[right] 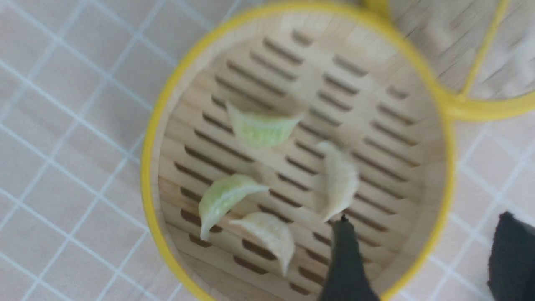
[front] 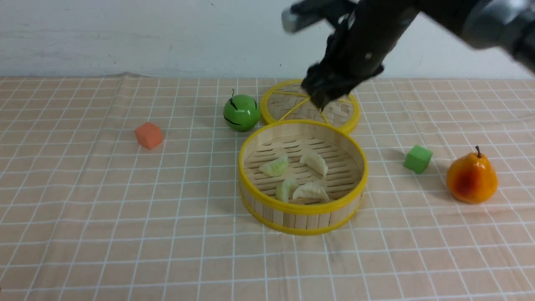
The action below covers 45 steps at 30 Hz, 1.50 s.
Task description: Put the dumplings into the steamer on the table with the brown tablecloth.
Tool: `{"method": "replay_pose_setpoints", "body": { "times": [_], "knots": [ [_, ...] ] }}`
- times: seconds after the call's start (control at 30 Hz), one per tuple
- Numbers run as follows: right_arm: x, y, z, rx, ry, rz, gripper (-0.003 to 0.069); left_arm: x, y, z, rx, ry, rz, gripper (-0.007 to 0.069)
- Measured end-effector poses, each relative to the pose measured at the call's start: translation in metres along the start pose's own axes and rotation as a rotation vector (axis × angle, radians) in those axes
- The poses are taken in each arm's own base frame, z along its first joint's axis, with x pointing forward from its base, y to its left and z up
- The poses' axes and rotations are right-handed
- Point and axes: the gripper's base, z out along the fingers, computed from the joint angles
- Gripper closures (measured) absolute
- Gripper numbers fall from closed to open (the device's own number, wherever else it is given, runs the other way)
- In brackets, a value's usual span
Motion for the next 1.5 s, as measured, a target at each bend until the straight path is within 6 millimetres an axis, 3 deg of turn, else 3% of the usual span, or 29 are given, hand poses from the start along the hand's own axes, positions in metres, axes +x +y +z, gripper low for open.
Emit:
{"method": "replay_pose_setpoints", "body": {
  "times": [0.03, 0.1, 0.13, 0.17, 0.2, 0.23, 0.27, 0.33, 0.53, 0.6, 0.63, 0.7, 0.9, 0.93, 0.97, 1.0, 1.27, 1.5],
  "knots": [
    [-0.002, -0.002, -0.037, 0.038, -0.062, -0.01, 0.0289, 0.0, 0.0, 0.0, 0.0, 0.0, 0.0, 0.0588],
    [0.001, -0.006, -0.091, 0.101, -0.151, -0.015, 0.039, 0.0, 0.0, 0.0, 0.0, 0.0, 0.0, 0.0587],
    [0.004, -0.009, -0.113, 0.131, -0.189, -0.006, 0.0431, 0.0, 0.0, 0.0, 0.0, 0.0, 0.0, 0.0587],
    [0.004, -0.009, -0.118, 0.136, -0.197, -0.003, 0.0451, 0.0, 0.0, 0.0, 0.0, 0.0, 0.0, 0.0587],
    [0.013, -0.015, -0.151, 0.177, -0.248, 0.027, 0.054, 0.0, 0.0, 0.0, -0.001, 0.0, 0.001, 0.0586],
    [0.019, -0.017, -0.166, 0.191, -0.268, 0.04, 0.0587, 0.0, 0.0, 0.0, -0.001, 0.001, 0.001, 0.0585],
    [0.021, -0.017, -0.168, 0.194, -0.27, 0.042, 0.0596, 0.0, 0.0, 0.0, -0.001, 0.001, 0.001, 0.0585],
    [0.041, -0.017, -0.196, 0.199, -0.289, 0.061, 0.0669, 0.0, 0.0, 0.0, -0.001, 0.002, 0.001, 0.0585],
    [0.099, 0.005, -0.225, 0.126, -0.46, 0.063, 0.0679, 0.001, 0.0, 0.0, -0.005, 0.007, 0.001, 0.0575],
    [0.112, 0.008, -0.224, 0.136, -0.523, 0.057, 0.0679, 0.001, 0.0, 0.0, -0.005, 0.007, 0.001, 0.0574],
    [0.133, 0.012, -0.214, 0.15, -0.611, 0.05, 0.068, 0.001, 0.0, 0.0, -0.005, 0.007, 0.001, 0.0572],
    [0.154, 0.015, -0.197, 0.161, -0.677, 0.045, 0.068, 0.001, 0.0, 0.0, -0.005, 0.008, 0.001, 0.0568],
    [0.239, 0.028, -0.112, 0.179, -0.788, 0.03, 0.068, 0.001, 0.0, 0.0, -0.005, 0.008, 0.001, 0.0559],
    [0.242, 0.029, -0.11, 0.18, -0.79, 0.029, 0.068, 0.001, 0.0, 0.0, -0.005, 0.008, 0.001, 0.0559],
    [0.268, 0.033, -0.09, 0.181, -0.806, 0.026, 0.068, 0.001, 0.0, 0.0, -0.005, 0.008, 0.001, 0.0557],
    [0.281, 0.035, -0.083, 0.182, -0.818, 0.025, 0.068, 0.001, 0.0, 0.0, -0.005, 0.008, 0.001, 0.0556],
    [0.336, 0.046, -0.072, 0.213, -1.045, 0.016, 0.0677, 0.001, 0.0, 0.0, -0.005, 0.008, 0.001, 0.0551],
    [0.364, 0.051, -0.055, 0.205, -1.003, 0.017, 0.0673, 0.001, 0.0, 0.0, -0.005, 0.008, 0.001, 0.055]
  ]
}}
